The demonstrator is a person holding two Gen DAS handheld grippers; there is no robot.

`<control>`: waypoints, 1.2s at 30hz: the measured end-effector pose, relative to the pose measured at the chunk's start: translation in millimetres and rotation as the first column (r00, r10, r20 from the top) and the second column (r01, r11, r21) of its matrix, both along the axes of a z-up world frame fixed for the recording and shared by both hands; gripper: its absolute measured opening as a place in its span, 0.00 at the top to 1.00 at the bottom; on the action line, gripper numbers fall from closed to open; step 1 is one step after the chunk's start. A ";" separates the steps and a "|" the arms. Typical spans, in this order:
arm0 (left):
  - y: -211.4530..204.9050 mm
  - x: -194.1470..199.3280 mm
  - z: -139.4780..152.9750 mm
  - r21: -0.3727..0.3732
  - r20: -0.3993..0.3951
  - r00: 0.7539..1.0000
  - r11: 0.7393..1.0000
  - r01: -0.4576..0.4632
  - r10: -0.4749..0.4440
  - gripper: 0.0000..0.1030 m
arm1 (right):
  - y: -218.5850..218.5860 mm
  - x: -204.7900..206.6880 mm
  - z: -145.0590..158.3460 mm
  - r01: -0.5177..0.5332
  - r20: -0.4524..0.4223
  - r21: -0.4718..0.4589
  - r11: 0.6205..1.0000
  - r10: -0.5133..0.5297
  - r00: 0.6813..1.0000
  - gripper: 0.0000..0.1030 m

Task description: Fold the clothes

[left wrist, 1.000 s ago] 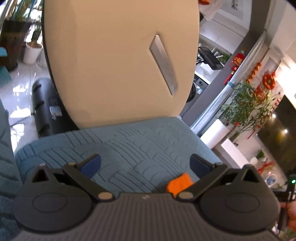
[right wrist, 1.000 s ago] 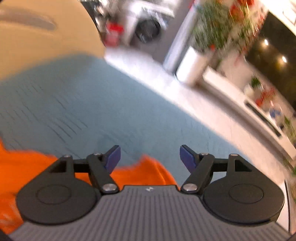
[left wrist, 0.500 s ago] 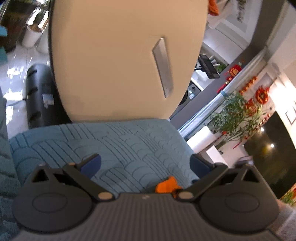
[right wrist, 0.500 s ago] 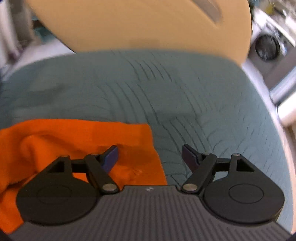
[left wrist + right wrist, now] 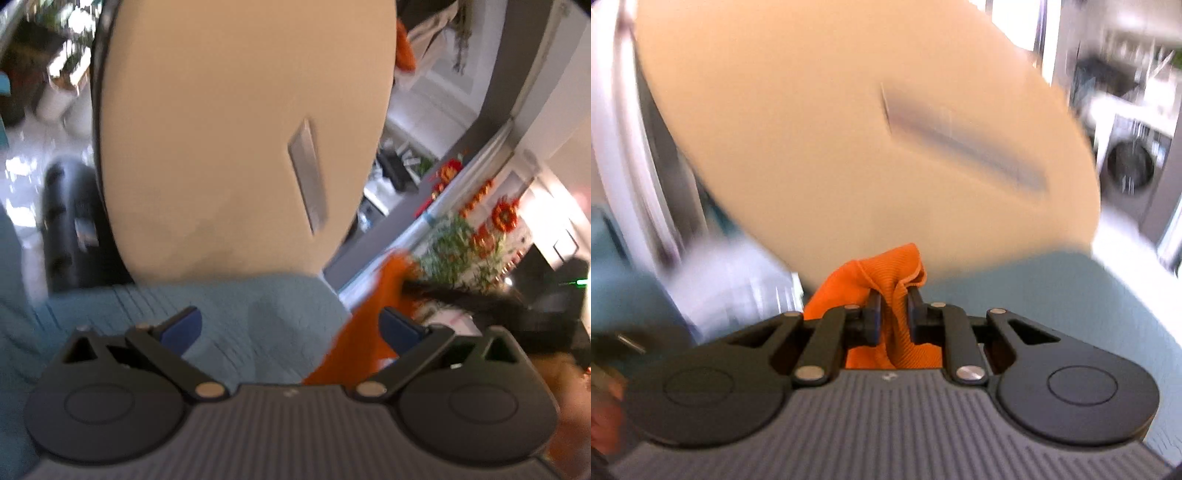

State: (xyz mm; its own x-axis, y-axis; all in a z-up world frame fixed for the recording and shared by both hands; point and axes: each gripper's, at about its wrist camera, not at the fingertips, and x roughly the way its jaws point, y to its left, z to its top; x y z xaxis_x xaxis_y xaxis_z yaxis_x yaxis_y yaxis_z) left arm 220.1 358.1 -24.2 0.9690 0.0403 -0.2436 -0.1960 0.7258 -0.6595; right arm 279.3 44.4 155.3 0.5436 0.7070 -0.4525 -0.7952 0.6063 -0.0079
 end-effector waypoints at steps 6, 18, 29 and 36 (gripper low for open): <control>25.9 -21.4 21.5 -0.006 -0.051 0.998 0.999 0.041 -0.042 0.00 | -82.6 -188.2 61.8 -0.112 0.131 0.136 0.984 0.094 0.987 0.83; -66.0 15.4 36.0 0.237 -0.313 0.929 0.932 0.275 -0.195 0.00 | -101.6 -417.3 -30.2 -0.281 -0.157 -0.204 0.938 0.252 0.955 0.73; -202.8 153.7 21.9 0.435 -0.552 0.800 0.736 0.518 -0.236 0.00 | -238.0 -436.3 -50.0 -0.086 -0.184 0.251 0.964 0.134 0.974 0.16; -255.1 227.0 -15.5 0.426 -0.680 0.693 0.642 0.638 -0.238 0.29 | -336.3 -396.9 -172.4 0.209 -0.360 0.361 0.909 -0.071 0.930 0.16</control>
State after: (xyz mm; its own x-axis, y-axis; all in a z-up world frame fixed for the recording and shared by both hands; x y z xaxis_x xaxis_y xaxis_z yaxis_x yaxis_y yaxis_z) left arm 447.1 103.1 -39.7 0.6158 -0.0268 -0.7874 0.1061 0.9931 0.0491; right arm -117.6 -291.9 -17.1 0.5169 0.7900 -0.3296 -0.6150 0.6106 0.4989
